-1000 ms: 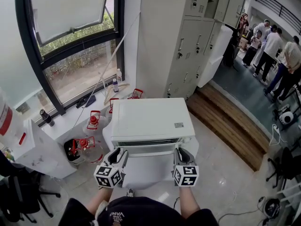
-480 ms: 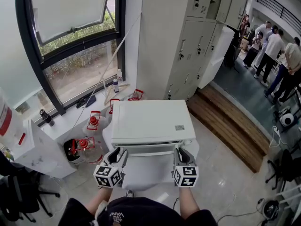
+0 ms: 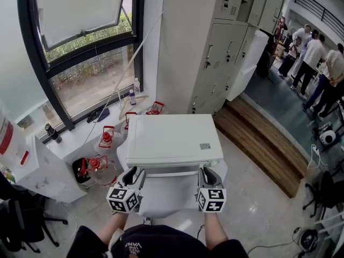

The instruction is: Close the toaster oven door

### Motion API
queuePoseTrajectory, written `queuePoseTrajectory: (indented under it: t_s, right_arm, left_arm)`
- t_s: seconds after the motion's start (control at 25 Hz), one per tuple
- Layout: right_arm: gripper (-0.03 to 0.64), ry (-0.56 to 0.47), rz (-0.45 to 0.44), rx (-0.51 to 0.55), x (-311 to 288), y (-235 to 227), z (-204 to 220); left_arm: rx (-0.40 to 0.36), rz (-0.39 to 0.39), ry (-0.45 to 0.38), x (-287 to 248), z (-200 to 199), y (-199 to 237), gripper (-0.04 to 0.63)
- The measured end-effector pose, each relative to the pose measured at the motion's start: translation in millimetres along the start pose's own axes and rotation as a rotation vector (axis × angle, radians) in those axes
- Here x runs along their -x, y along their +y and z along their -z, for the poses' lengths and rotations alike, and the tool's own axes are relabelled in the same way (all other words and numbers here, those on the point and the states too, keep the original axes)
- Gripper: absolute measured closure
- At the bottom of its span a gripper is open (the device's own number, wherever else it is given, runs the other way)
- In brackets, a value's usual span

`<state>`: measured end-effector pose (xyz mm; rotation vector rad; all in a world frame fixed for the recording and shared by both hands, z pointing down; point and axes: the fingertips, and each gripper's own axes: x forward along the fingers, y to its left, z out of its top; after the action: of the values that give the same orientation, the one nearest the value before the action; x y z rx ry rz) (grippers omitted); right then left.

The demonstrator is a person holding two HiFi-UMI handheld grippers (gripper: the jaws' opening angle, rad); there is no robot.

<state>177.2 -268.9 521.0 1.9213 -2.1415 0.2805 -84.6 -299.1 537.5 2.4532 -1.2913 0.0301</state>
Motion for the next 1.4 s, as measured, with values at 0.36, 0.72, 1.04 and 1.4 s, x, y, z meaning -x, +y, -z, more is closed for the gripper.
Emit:
queuePoseTrajectory:
  t_s: [0.36, 0.72, 1.04, 1.4]
  right_arm:
    - [0.56, -0.003, 0.007, -0.001, -3.0, 0.2, -2.2]
    - [0.558, -0.043, 0.021, -0.023, 3.3, 0.3, -4.2]
    - [0.56, -0.114, -0.013, -0.094, 30.2, 10.2, -2.6]
    - [0.577, -0.091, -0.053, -0.104, 58.8, 23.5, 19.7]
  left_arm:
    - [-0.002, 0.0, -0.006, -2.3, -2.4, 2.3, 0.433]
    - [-0.036, 0.062, -0.009, 4.4, -4.8, -2.6, 0.431]
    - [-0.058, 0.03, -0.03, 27.1, -0.6, -6.7, 0.43]
    - [-0.11, 0.01, -0.034, 54.6, 8.3, -26.0, 0.431]
